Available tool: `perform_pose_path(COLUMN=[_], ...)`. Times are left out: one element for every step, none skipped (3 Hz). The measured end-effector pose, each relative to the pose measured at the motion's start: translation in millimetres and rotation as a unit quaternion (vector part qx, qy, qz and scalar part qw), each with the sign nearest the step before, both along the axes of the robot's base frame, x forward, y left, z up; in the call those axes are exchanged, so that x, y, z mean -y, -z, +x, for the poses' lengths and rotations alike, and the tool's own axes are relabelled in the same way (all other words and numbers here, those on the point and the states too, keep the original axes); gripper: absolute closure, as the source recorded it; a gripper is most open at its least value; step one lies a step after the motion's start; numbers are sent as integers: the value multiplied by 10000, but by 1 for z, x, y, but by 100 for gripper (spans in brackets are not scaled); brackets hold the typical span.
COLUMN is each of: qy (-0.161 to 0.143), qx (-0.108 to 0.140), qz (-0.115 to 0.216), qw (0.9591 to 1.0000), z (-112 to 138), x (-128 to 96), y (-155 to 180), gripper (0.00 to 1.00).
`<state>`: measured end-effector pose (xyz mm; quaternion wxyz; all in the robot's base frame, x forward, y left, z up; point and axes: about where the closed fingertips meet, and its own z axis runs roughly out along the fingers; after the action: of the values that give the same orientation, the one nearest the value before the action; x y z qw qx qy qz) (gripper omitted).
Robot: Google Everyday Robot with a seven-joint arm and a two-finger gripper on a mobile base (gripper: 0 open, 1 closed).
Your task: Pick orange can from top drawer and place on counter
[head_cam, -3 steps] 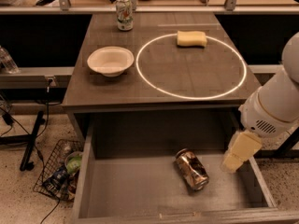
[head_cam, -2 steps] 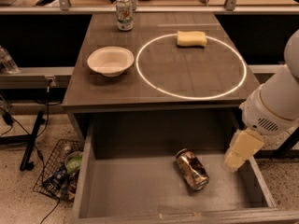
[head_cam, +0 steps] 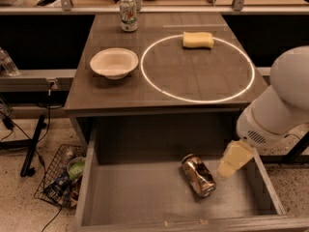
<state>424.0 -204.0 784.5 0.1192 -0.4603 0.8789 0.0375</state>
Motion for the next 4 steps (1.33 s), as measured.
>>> perform_pose_path(qy=[409,714,939,1079], qx=[-129,-177,-295,-339], qz=[-61,-84,-43,-2], qw=[9991,9973,9951,9936], z=[12,19,15,12], x=[-16,-25,-42,-49], y=[48,79,112,137], gripper=[0,0,0,0])
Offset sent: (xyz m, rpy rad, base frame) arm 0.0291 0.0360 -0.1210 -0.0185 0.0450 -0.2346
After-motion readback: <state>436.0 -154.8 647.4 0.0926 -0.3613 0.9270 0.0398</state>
